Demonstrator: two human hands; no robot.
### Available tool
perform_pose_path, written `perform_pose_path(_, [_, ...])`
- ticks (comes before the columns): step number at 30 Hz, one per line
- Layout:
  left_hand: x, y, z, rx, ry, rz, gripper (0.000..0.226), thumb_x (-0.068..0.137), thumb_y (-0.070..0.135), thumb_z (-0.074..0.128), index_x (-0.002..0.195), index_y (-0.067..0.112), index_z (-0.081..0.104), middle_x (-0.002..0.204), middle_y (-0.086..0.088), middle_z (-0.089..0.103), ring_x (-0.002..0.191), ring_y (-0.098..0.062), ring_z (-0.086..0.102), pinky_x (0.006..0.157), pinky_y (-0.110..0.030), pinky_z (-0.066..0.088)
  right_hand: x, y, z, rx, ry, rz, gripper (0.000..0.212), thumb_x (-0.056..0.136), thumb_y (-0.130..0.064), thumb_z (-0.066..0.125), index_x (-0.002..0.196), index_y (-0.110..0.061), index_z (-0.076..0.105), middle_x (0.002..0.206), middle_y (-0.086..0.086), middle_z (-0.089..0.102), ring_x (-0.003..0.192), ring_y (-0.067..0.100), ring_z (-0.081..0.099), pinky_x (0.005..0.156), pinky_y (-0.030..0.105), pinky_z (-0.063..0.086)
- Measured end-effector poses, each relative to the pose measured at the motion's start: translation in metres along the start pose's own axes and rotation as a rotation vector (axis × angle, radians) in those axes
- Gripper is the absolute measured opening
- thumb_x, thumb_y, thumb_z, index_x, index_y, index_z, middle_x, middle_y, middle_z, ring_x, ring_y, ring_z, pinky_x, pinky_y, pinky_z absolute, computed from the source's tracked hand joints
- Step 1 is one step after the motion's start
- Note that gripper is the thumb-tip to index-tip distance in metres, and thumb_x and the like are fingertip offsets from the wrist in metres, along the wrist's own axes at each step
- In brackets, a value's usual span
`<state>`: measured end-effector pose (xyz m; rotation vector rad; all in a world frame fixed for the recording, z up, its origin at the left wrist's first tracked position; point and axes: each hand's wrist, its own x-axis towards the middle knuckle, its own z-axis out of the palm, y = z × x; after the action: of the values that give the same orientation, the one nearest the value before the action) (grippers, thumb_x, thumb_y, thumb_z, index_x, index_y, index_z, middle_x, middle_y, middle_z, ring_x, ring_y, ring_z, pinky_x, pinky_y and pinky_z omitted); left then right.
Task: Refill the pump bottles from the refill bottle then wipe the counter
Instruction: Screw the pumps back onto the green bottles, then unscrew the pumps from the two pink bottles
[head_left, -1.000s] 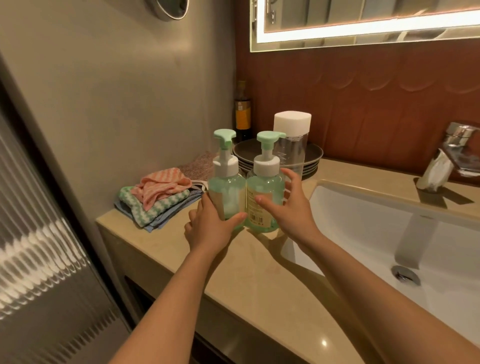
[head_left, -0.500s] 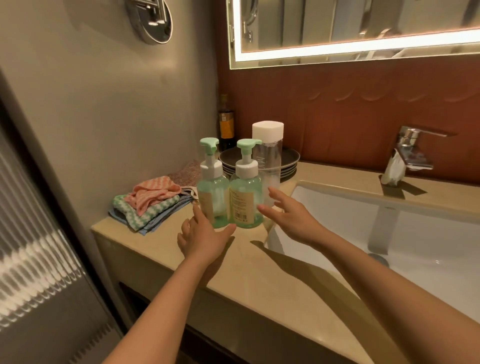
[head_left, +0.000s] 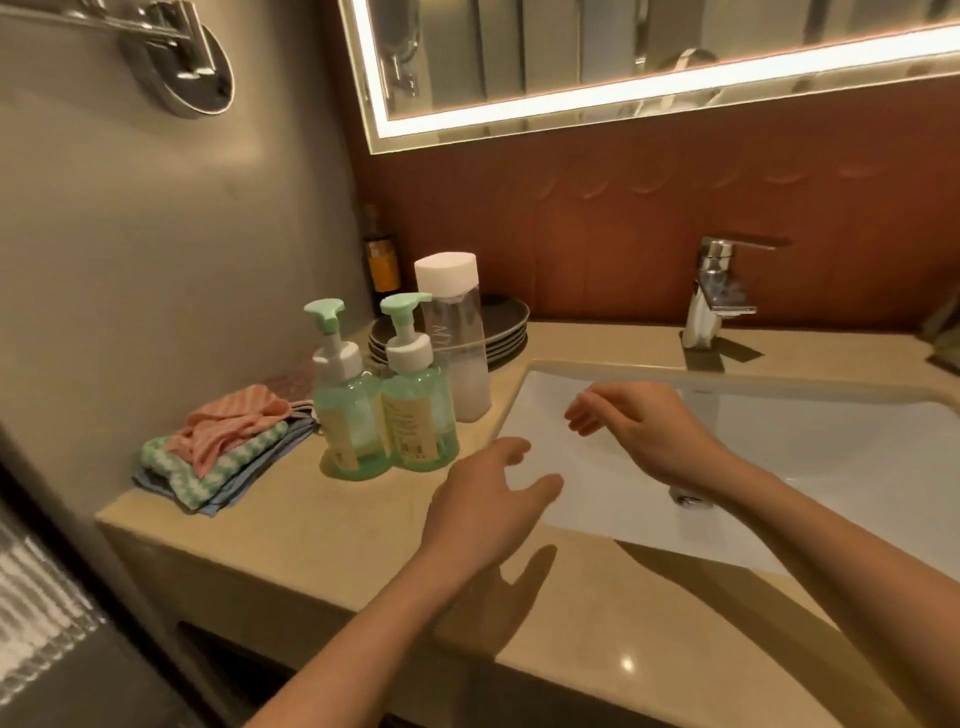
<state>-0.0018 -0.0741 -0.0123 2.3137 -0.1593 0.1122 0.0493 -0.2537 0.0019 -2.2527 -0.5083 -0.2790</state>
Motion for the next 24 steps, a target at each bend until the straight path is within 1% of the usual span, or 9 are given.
perform_pose_path(3, [0.034,0.021,0.02,-0.004,-0.08,0.027,0.039,0.087,0.044,0.061,0.123,0.03,0.058,0.116,0.013,0.061,0.103,-0.005,0.056,0.088,-0.026,0.047,0.005,0.019,-0.023,0.026,0.078,0.036,0.023,0.096,-0.028,0.044,0.092,-0.022,0.066,0.084,-0.011,0.067,0.08,-0.002,0.062,0.072,0.013,0.048])
perform_pose_path(6, [0.069,0.042,0.047,-0.035,-0.14,0.052,0.034,0.088,0.043,0.06,0.119,0.028,0.06,0.102,0.016,0.06,0.093,0.0,0.057,0.08,-0.021,0.048,0.01,0.041,-0.049,0.018,0.119,0.086,0.025,0.096,-0.028,0.044,0.092,-0.02,0.068,0.084,-0.01,0.068,0.079,-0.003,0.062,0.073,0.014,0.049])
perform_pose_path(9, [0.107,0.072,0.083,-0.049,-0.24,0.099,0.033,0.087,0.044,0.06,0.116,0.029,0.063,0.099,0.017,0.062,0.091,0.003,0.056,0.083,-0.025,0.05,0.01,0.07,-0.084,-0.026,0.151,0.19,0.025,0.096,-0.031,0.044,0.093,-0.022,0.068,0.085,-0.012,0.067,0.082,-0.002,0.061,0.075,0.019,0.05])
perform_pose_path(10, [0.113,0.078,0.09,-0.051,-0.247,0.114,0.031,0.087,0.043,0.06,0.114,0.029,0.064,0.096,0.017,0.062,0.09,0.005,0.056,0.084,-0.026,0.051,0.008,0.074,-0.092,-0.039,0.153,0.208,0.025,0.095,-0.032,0.045,0.093,-0.023,0.068,0.085,-0.012,0.066,0.082,-0.002,0.06,0.076,0.02,0.05])
perform_pose_path(13, [0.13,0.111,0.119,-0.084,-0.338,0.168,0.028,0.087,0.042,0.061,0.112,0.029,0.065,0.094,0.018,0.062,0.088,0.006,0.056,0.081,-0.024,0.05,-0.004,0.085,-0.126,-0.072,0.204,0.285,0.024,0.093,-0.035,0.046,0.092,-0.025,0.068,0.083,-0.013,0.065,0.082,-0.003,0.059,0.076,0.022,0.051])
perform_pose_path(15, [0.136,0.131,0.136,-0.089,-0.408,0.196,0.028,0.087,0.042,0.061,0.111,0.029,0.065,0.099,0.015,0.064,0.09,0.003,0.057,0.082,-0.025,0.051,-0.019,0.087,-0.148,-0.08,0.258,0.343,0.022,0.094,-0.033,0.047,0.092,-0.024,0.068,0.081,-0.014,0.065,0.081,-0.003,0.059,0.074,0.019,0.05])
perform_pose_path(18, [0.135,0.166,0.158,-0.11,-0.509,0.243,0.027,0.085,0.043,0.063,0.108,0.03,0.066,0.096,0.014,0.065,0.09,0.0,0.06,0.084,-0.031,0.053,-0.049,0.089,-0.182,-0.087,0.358,0.436,0.021,0.094,-0.029,0.051,0.092,-0.021,0.07,0.082,-0.013,0.067,0.079,-0.003,0.061,0.071,0.016,0.048])
perform_pose_path(21, [0.125,0.194,0.178,-0.12,-0.601,0.31,0.026,0.085,0.042,0.063,0.108,0.03,0.066,0.095,0.015,0.066,0.088,0.002,0.06,0.084,-0.029,0.053,-0.081,0.088,-0.204,-0.118,0.422,0.506,0.018,0.093,-0.029,0.053,0.092,-0.023,0.07,0.083,-0.014,0.068,0.08,-0.003,0.062,0.073,0.017,0.048])
perform_pose_path(24, [0.111,0.214,0.2,-0.149,-0.663,0.362,0.022,0.084,0.043,0.063,0.104,0.034,0.065,0.092,0.017,0.065,0.085,0.005,0.06,0.084,-0.029,0.053,-0.109,0.085,-0.216,-0.141,0.484,0.558,0.017,0.093,-0.03,0.053,0.093,-0.027,0.069,0.085,-0.017,0.068,0.083,-0.004,0.061,0.076,0.016,0.048])
